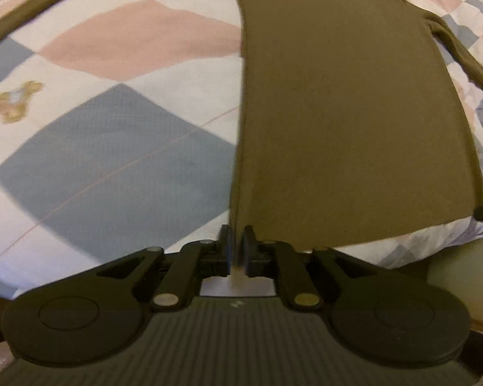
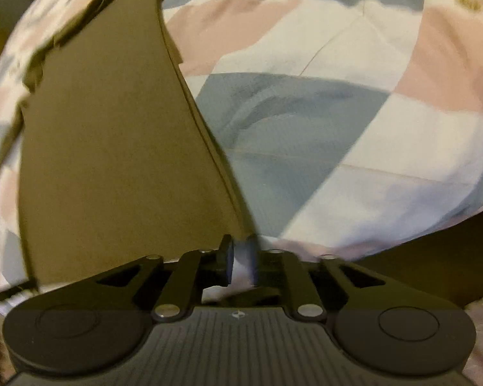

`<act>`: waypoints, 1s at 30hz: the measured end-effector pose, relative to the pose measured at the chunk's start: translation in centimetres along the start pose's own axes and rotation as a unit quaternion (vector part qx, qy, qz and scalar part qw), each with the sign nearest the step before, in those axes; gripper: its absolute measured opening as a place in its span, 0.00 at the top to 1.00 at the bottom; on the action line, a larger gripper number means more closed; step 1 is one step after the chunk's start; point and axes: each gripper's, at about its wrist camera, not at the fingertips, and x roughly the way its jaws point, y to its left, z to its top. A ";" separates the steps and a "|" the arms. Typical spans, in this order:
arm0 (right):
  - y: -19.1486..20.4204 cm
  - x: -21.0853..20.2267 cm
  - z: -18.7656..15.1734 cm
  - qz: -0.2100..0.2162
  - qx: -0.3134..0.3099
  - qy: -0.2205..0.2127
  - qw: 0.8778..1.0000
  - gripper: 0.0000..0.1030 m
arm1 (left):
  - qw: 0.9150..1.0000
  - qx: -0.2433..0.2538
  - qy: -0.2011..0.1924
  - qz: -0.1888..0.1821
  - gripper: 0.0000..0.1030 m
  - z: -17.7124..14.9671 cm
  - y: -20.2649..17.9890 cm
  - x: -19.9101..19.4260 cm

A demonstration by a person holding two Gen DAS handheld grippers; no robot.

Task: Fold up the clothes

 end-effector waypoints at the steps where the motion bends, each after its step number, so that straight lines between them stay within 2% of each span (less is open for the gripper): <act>1: 0.1 -0.8 0.1 -0.013 -0.012 -0.006 1.000 0.79 | 1.000 -0.009 -0.003 0.016 0.85 -0.2 0.3 -0.9; 2: 0.1 -1.7 0.3 -0.019 -0.018 -0.019 0.999 0.78 | 0.999 -0.018 -0.007 0.031 0.88 -0.3 0.7 -1.8; 5: 1.0 -4.1 1.7 0.004 -0.036 -0.073 0.997 0.78 | 0.998 -0.015 -0.056 0.013 0.88 0.8 0.0 -5.0; 7: 2.3 -4.8 2.9 0.032 -0.055 -0.105 0.992 0.78 | 0.997 0.014 -0.082 -0.004 0.88 2.3 -1.6 -5.9; 9: 4.6 -4.1 4.3 0.062 -0.083 -0.116 0.988 0.78 | 0.994 0.051 -0.095 -0.020 0.87 4.7 -4.5 -5.3; 12: 7.7 -1.8 5.6 0.089 -0.115 -0.114 0.983 0.78 | 0.990 0.091 -0.098 -0.033 0.85 7.4 -7.3 -2.8; 15: 8.9 0.9 6.1 0.093 -0.126 -0.101 0.982 0.78 | 0.992 0.097 -0.078 -0.031 0.85 9.4 -8.4 1.1; 18: 9.2 3.7 6.8 0.056 -0.136 -0.045 0.988 0.78 | 0.992 0.119 -0.036 -0.019 0.85 10.0 -7.9 4.0; 20: 9.5 4.4 7.3 0.023 -0.146 -0.005 0.989 0.80 | 0.988 0.151 -0.009 -0.015 0.86 10.3 -8.1 4.7; 22: 9.9 3.6 7.9 0.011 -0.149 -0.002 0.989 0.78 | 0.988 0.152 -0.024 -0.026 0.87 12.2 -7.8 3.7; 25: 11.0 0.9 10.3 0.039 -0.128 -0.047 0.990 0.78 | 0.986 0.150 -0.050 -0.045 0.87 15.1 -7.5 2.1; 27: 12.1 -0.4 12.7 0.056 -0.127 -0.091 0.986 0.78 | 0.985 0.148 -0.067 -0.058 0.87 17.1 -7.2 1.1; 30: 14.4 0.0 16.8 0.070 -0.143 -0.137 0.978 0.78 | 0.984 0.129 -0.117 -0.046 0.87 22.2 -7.2 1.9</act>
